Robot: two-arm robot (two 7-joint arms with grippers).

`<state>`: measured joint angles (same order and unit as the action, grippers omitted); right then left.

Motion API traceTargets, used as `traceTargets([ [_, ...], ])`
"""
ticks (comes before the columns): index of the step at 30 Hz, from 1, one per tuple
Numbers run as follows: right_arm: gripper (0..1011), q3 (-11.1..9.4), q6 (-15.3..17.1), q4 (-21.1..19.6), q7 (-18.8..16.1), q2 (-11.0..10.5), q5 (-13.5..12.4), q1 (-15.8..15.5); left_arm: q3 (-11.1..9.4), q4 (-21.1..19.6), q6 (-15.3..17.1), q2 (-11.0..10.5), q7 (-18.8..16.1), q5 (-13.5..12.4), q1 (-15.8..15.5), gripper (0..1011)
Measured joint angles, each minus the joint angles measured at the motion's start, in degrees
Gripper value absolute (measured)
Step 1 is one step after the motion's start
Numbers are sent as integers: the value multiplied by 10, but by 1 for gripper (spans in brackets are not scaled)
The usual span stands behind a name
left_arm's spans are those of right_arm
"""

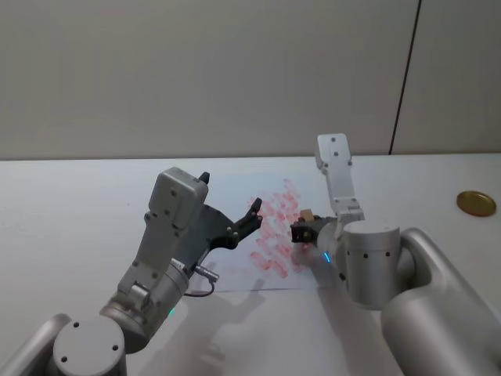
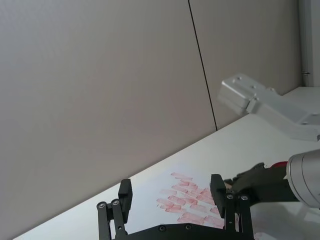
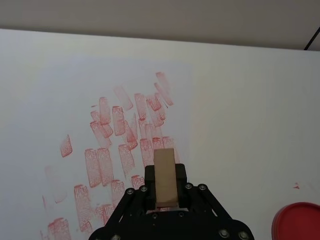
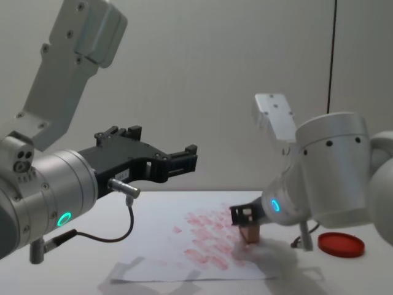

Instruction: Use the one hand to pick up the stamp and affix it onto the A4 paper.

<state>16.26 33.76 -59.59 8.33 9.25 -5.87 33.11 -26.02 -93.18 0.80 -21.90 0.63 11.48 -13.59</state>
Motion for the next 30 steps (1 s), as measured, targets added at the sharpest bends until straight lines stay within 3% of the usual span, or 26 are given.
traceTargets([
  [14,219,2,-37,-124,3,-17,28,-44,0,0,0,0,0,0,0,993],
  [19,219,-2,-52,-192,11,-34,39,-76,0,0,0,0,0,0,0,993],
  [30,219,-20,-49,-284,27,-69,33,-137,0,0,0,0,0,0,0,993],
])
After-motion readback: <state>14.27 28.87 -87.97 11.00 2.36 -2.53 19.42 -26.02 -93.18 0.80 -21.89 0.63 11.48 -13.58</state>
